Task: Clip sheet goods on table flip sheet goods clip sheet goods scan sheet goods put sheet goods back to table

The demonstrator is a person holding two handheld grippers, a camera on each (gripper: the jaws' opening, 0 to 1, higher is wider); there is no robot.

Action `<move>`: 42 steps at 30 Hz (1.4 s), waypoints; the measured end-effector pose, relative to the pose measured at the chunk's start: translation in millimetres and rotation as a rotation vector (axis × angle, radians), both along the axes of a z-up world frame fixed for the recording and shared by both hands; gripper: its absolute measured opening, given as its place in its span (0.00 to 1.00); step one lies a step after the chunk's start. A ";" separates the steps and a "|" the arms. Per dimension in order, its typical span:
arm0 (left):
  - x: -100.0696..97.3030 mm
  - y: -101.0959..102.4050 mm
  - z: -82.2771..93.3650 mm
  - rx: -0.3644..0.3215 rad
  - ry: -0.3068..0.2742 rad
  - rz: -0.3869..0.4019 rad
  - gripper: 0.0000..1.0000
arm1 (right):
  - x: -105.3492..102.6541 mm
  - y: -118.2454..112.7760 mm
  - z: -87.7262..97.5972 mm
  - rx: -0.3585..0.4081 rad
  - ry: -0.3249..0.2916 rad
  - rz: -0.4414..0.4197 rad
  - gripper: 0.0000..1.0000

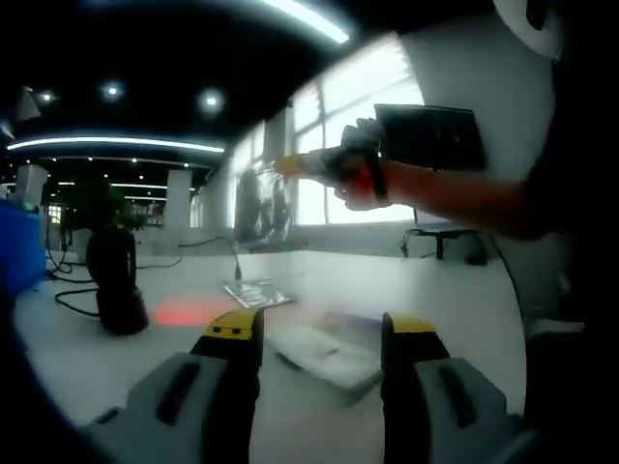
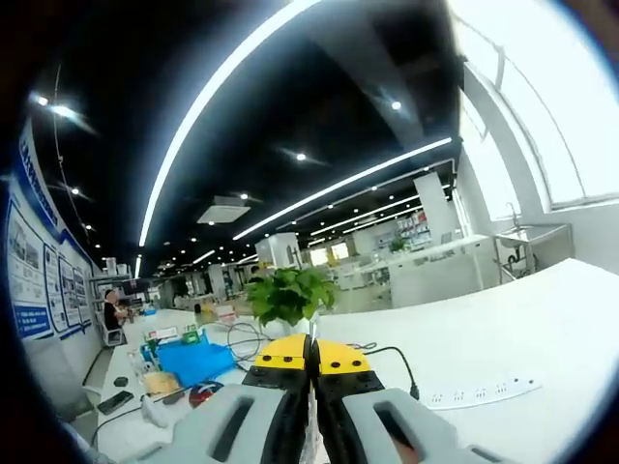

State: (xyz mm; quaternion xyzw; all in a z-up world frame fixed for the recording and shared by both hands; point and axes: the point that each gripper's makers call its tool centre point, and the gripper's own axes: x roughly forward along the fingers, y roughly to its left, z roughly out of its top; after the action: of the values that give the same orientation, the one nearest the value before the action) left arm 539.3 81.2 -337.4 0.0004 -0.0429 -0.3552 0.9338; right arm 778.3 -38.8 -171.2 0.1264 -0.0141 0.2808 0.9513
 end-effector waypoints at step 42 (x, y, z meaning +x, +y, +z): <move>3.8 7.0 -0.6 -0.017 0.006 0.023 0.42 | 24.9 59.1 -39.0 -0.011 -0.140 -0.132 0.00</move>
State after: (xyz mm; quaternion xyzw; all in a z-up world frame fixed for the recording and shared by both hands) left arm 543.2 88.2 -338.0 -0.0081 -0.0432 -0.3439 0.9380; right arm 803.2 20.3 -210.1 0.0999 -0.0871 0.2256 0.9652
